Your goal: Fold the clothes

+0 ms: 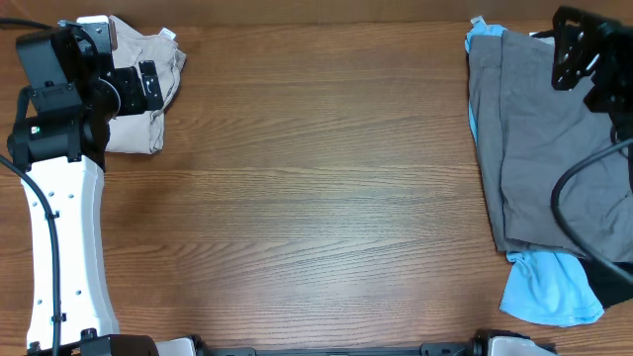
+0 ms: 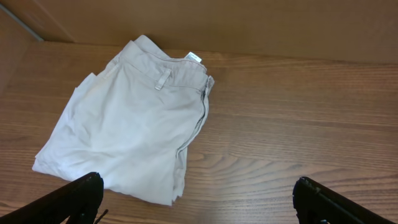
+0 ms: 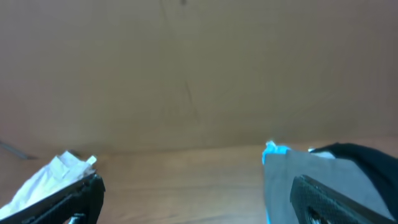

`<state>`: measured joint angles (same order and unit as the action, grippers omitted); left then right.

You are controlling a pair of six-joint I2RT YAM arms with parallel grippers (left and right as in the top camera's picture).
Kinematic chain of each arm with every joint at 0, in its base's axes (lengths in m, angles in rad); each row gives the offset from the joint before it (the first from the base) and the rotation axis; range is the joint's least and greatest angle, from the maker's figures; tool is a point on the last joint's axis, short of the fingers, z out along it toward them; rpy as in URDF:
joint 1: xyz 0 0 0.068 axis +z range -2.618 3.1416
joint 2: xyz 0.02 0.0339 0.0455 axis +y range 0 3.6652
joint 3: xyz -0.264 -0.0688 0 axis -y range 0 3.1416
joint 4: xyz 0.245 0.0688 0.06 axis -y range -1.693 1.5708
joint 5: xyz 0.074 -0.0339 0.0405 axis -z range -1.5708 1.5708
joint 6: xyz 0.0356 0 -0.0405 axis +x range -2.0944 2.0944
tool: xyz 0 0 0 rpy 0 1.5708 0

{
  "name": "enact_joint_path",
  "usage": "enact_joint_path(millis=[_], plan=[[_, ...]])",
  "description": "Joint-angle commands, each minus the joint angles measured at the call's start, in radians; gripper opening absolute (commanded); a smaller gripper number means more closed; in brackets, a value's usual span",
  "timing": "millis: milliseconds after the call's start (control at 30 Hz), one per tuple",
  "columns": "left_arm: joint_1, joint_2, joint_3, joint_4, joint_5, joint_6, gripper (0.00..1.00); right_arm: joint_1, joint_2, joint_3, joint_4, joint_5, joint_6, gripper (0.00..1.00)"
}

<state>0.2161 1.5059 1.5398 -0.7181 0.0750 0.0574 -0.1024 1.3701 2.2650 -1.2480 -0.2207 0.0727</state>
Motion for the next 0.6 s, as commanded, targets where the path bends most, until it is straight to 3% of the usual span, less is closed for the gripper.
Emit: enact_joint_path(millis=[0, 67, 100, 200, 467, 567], plan=[[-0.003, 0.005, 0.014, 0.003, 0.011, -0.01, 1.0, 0.003, -0.145, -0.312, 0.156, 0.002, -0.011, 1.0], [-0.003, 0.005, 0.014, 0.003, 0.011, -0.009, 1.0, 0.003, -0.218, -0.488, 0.257, -0.006, -0.011, 1.0], [-0.003, 0.005, 0.014, 0.003, 0.011, -0.01, 1.0, 0.003, -0.321, -0.725, 0.404, -0.006, -0.011, 1.0], [-0.003, 0.005, 0.014, 0.003, 0.011, -0.01, 1.0, 0.003, -0.437, -0.98, 0.6, -0.007, -0.01, 1.0], [-0.003, 0.005, 0.014, 0.003, 0.011, -0.01, 1.0, 0.003, -0.736, -1.579, 1.034, -0.016, -0.01, 1.0], [-0.003, 0.005, 0.014, 0.003, 0.011, -0.009, 1.0, 0.003, -0.828, -1.725, 1.129, -0.016, 0.025, 1.0]])
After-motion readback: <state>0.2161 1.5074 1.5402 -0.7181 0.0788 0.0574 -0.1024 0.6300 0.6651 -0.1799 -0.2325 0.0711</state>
